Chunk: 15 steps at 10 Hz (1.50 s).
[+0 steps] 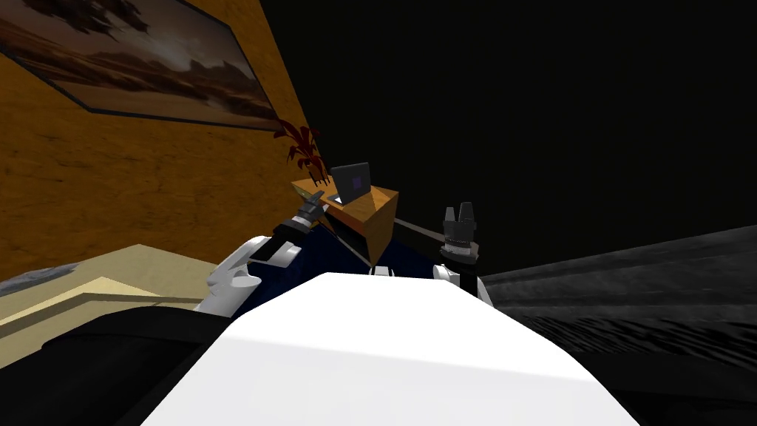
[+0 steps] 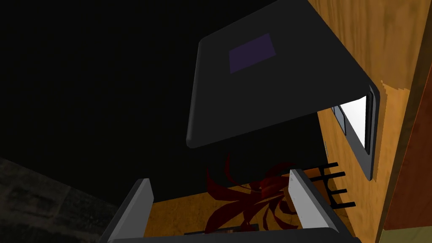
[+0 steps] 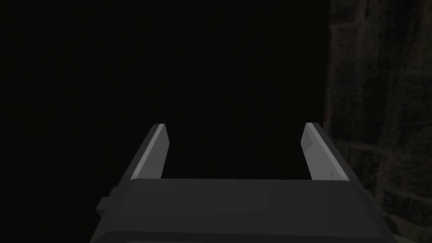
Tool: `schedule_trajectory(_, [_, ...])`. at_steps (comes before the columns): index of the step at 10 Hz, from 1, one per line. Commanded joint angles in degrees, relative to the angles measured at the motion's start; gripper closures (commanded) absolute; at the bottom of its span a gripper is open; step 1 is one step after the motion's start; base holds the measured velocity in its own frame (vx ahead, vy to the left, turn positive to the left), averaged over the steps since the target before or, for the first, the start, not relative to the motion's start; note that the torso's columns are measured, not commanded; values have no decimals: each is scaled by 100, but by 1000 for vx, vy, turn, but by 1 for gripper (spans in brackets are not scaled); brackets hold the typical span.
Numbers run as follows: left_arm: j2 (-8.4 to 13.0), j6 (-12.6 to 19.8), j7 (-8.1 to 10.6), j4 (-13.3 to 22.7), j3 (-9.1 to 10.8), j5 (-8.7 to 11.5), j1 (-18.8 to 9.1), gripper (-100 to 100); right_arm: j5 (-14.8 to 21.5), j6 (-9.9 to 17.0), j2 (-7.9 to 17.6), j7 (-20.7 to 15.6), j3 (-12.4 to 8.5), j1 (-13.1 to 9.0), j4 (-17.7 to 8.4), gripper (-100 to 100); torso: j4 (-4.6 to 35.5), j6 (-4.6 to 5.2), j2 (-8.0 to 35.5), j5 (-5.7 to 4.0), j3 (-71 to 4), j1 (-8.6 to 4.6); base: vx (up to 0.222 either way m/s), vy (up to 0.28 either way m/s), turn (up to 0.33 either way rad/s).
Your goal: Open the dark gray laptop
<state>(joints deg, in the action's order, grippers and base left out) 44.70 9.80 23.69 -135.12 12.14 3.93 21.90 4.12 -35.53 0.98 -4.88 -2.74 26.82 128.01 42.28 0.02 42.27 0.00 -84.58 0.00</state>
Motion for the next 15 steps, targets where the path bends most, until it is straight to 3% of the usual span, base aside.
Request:
schedule_trajectory(1, [339, 415, 166, -13, 124, 65, -78, -100, 0, 0, 0, 0, 0, 1, 0, 0, 1, -5, 3, 0, 2, -1, 17, 31, -132])
schedule_trajectory(2, [526, 578, 269, -9, 204, 108, -131, -100, 0, 0, 0, 0, 0, 0, 0, 0, 1, -1, 4, 0, 2, 0, 28, 47, -228])
schedule_trajectory(3, [561, 662, 269, -9, 204, 108, -131, -100, 0, 0, 0, 0, 0, 0, 0, 0, 0, -1, -1, 1, 0, 4, 29, 39, -70])
schedule_trajectory(4, [780, 870, 371, -3, 284, 151, -184, -100, 0, 0, 0, 0, -1, 1, 0, 0, 0, -6, -1, 1, 0, 1, 29, 29, -133])
schedule_trajectory(5, [780, 897, 371, -3, 284, 151, -184, -100, 0, 0, 0, 0, 0, 0, 0, 0, 0, -1, -1, -1, 0, -3, 18, 29, -66])
schedule_trajectory(6, [994, 1124, 470, 5, 362, 193, -236, -100, 0, 0, 0, 0, 0, 1, 0, 0, 1, -5, 3, 0, 2, -3, 18, 34, -121])
schedule_trajectory(7, [994, 1127, 470, 5, 362, 193, -236, -100, 0, 0, 0, 0, 0, 0, 0, 0, 1, -1, 4, 0, 2, 0, 14, 30, -78])
schedule_trajectory(9, [1386, 1500, 661, 21, 511, 273, -337, -100, 0, 0, 0, 0, 0, 0, 0, 0, 0, -1, 1, -1, 1, -2, 22, 36, -161])
schedule_trajectory(10, [1405, 1567, 661, 21, 511, 273, -337, -100, 0, 0, 0, 0, 0, 0, 0, 0, -1, -1, -3, 1, -2, 6, 19, 46, -85])
schedule_trajectory(12, [1785, 1919, 836, 31, 648, 346, -428, -100, 0, 0, 0, 0, 0, 1, 0, 0, 0, -2, 0, -1, 0, -2, 25, 38, -143])
schedule_trajectory(13, [1785, 1969, 836, 31, 648, 346, -428, -100, 0, 0, 0, 0, 0, 1, 0, 0, 0, -1, -1, 0, -1, 0, 14, 36, -71])
schedule_trajectory(15, [2123, 2321, 990, 35, 768, 410, -506, -100, 0, 0, 0, 0, 0, 1, 0, 0, 1, -1, 4, -1, 3, -3, 19, 30, -120])
